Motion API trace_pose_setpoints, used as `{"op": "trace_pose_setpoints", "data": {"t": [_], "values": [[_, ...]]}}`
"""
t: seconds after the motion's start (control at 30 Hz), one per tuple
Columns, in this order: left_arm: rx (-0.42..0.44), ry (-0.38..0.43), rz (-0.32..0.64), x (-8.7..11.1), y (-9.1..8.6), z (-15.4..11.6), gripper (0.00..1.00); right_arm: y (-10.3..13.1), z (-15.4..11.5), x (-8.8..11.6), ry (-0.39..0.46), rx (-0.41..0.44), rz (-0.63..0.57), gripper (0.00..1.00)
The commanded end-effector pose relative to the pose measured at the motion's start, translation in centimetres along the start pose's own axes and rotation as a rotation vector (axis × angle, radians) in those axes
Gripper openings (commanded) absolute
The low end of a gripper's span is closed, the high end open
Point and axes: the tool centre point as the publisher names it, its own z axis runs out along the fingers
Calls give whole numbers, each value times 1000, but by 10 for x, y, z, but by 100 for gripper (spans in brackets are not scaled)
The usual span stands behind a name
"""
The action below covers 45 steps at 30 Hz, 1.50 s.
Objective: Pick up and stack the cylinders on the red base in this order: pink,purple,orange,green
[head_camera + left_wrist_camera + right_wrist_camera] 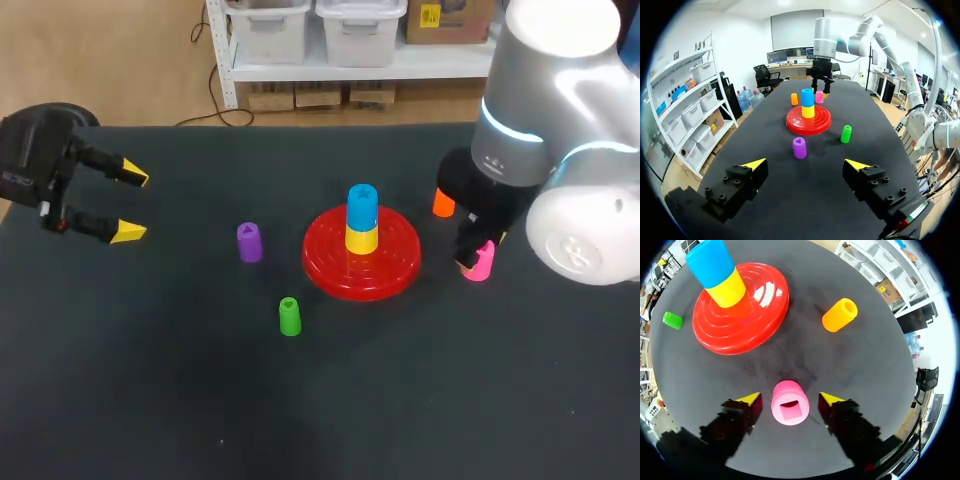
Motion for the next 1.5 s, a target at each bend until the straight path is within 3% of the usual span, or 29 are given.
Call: {"op": "trace_pose_setpoints", "data": {"t": [0.03, 0.5, 0.7, 0.9, 1.07, 1.23, 1.5], "values": [[-2, -3, 3, 1, 0, 0, 100, 2, 2, 2, 0, -2, -2, 0], [-2, -3, 3, 1, 0, 0, 100, -2, 4, 0, 3, -10, 0, 0], [-2, -3, 3, 1, 0, 0, 100, -19, -38, -8, -70, 15, 17, 0], [-2, -3, 3, 1, 0, 0, 100, -14, -99, -31, -154, 12, -69, 0], [-2, -3, 3, 1, 0, 0, 100, 2, -132, -57, -195, 24, -145, 0], [-2, -3, 3, 1, 0, 0, 100, 26, -141, -79, -193, 21, -212, 0], [-2, -3, 3, 1, 0, 0, 100, 49, -129, -109, -138, -15, -288, 0]]}}
